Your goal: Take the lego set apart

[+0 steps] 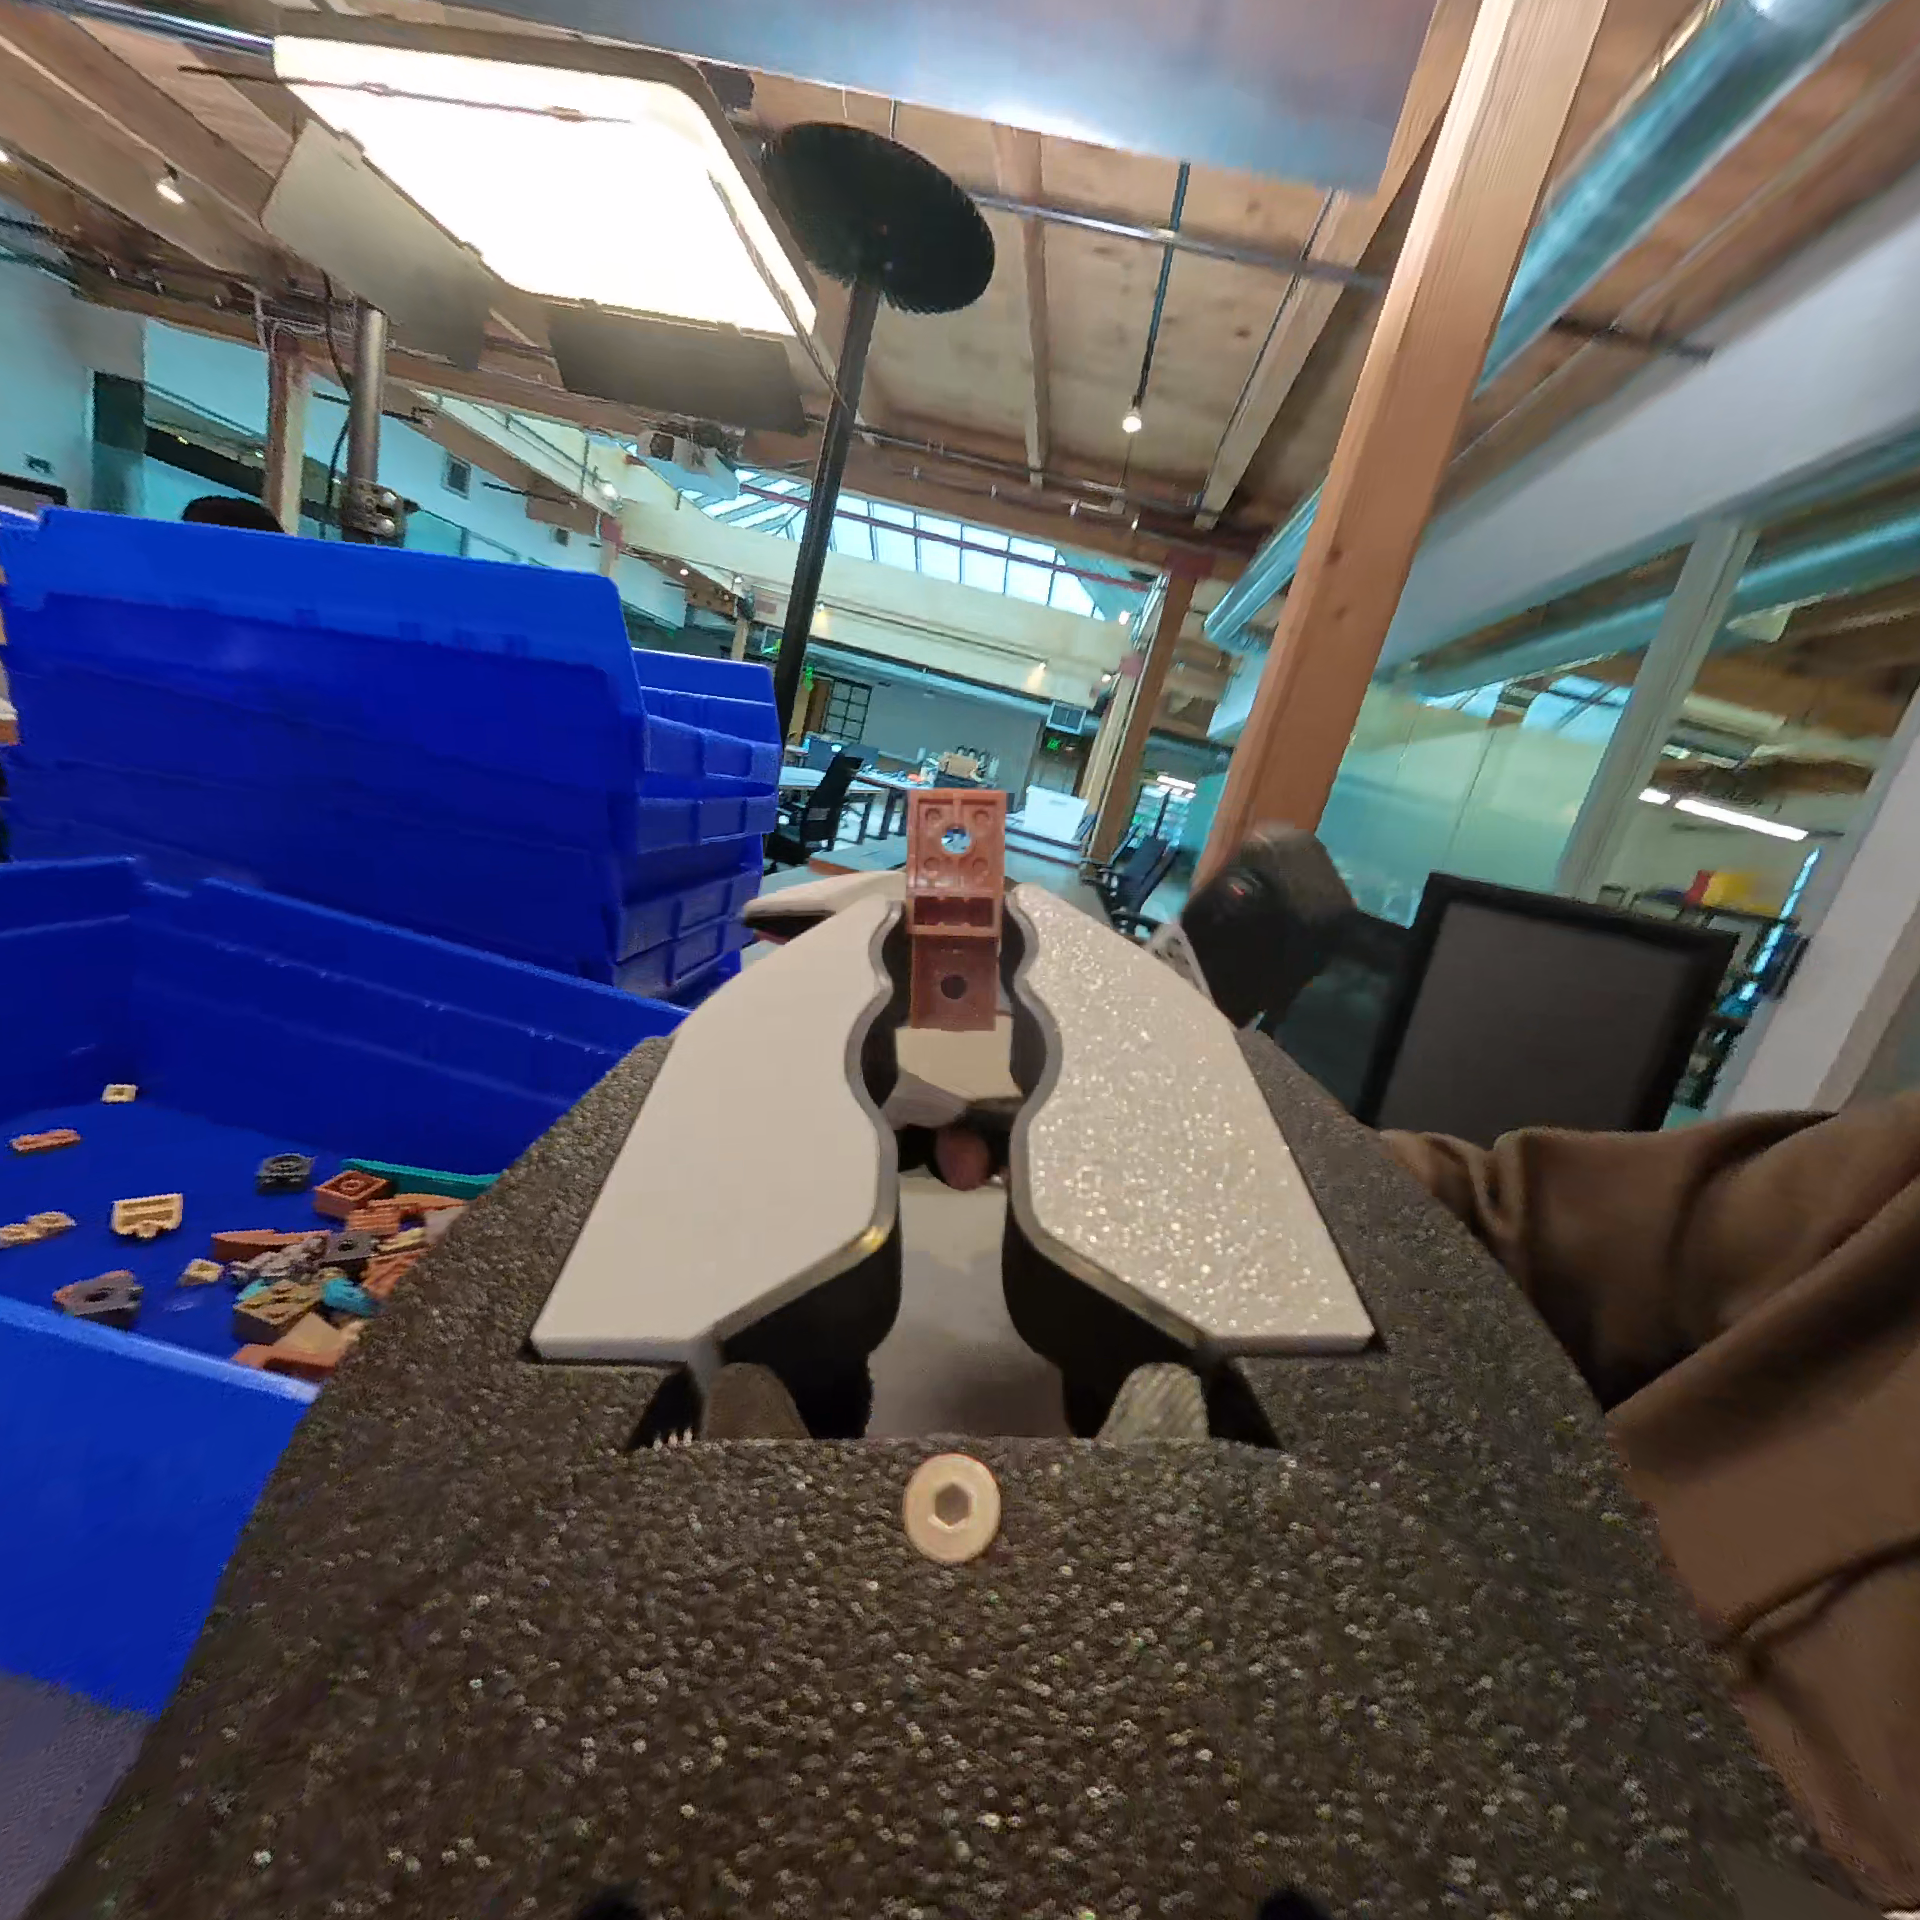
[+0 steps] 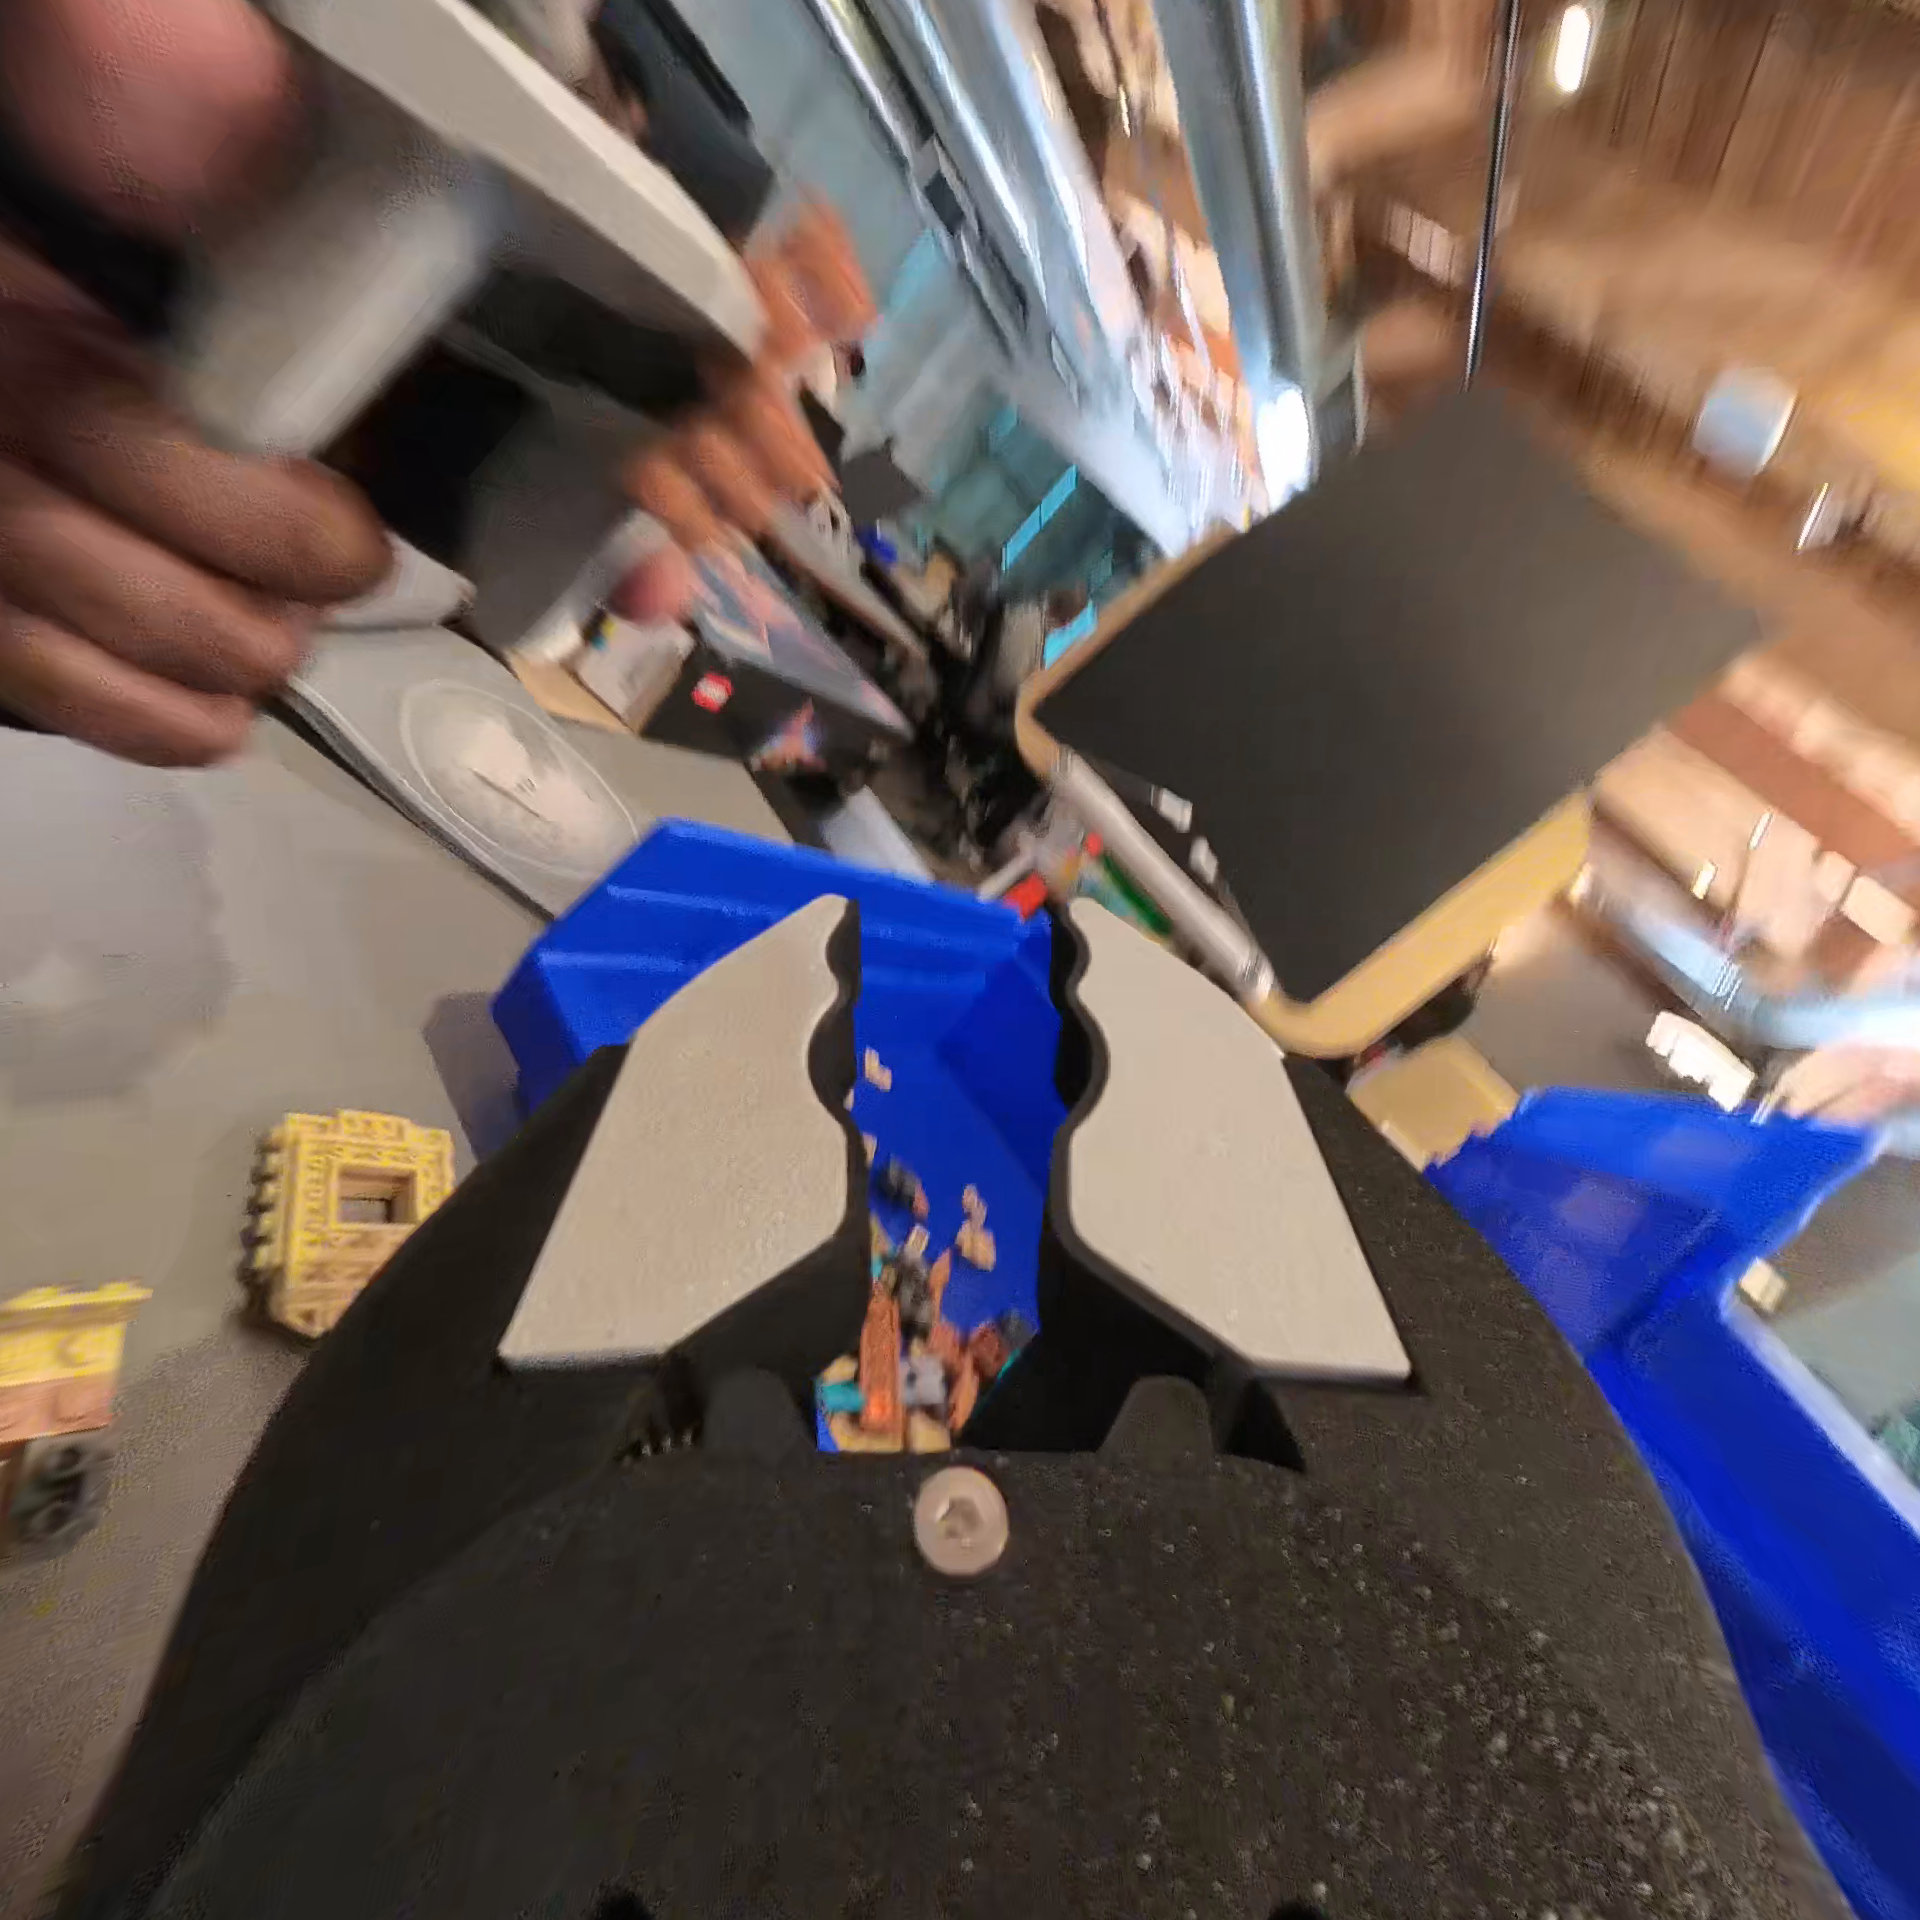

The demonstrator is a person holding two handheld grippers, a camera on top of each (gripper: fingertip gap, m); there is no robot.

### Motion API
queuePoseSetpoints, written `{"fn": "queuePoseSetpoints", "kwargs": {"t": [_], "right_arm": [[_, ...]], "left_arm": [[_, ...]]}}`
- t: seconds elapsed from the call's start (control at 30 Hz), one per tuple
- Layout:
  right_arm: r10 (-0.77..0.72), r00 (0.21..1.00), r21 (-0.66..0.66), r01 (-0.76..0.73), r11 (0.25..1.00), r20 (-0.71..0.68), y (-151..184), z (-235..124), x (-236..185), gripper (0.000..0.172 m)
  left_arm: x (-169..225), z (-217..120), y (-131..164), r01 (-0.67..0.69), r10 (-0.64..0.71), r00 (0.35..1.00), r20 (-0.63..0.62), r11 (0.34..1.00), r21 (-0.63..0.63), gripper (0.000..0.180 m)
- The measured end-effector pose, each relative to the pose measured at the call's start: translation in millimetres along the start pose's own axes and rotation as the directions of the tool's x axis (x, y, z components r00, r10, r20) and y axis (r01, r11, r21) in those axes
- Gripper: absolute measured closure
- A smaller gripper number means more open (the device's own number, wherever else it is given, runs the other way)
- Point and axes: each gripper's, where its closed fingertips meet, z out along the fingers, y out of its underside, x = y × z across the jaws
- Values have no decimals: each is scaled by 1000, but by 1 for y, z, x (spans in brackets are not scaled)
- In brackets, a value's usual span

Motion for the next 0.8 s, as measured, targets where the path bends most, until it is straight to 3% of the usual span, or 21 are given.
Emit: {"fn": "queuePoseSetpoints", "kwargs": {"t": [0.13, 0.27, 0.57, 0.7, 0.8], "right_arm": [[-252, 967, 149, 255, 955, -40, -43, -13, -26, 136], [-338, 937, 149, 348, 926, -89, -52, -11, -32, 133], [-381, 920, 136, 390, 911, -86, -49, -7, -36, 146], [-326, 937, 69, 337, 939, -128, -39, 1, -16, 146], [-234, 954, -73, 224, 972, -188, -12, 16, 14, 146]], "left_arm": [[-1, 3, 4, 64, -65, 998, -8, 998, -1, 164], [-3, 6, 15, 93, -93, 996, -5, 994, -52, 164], [-2, 10, 26, 134, -136, 991, -14, 985, -110, 164], [-21, 7, 20, 54, -44, 991, 125, 995, -83, 155], [-36, 0, 13, -21, 38, 972, 232, 997, -75, 148]]}}
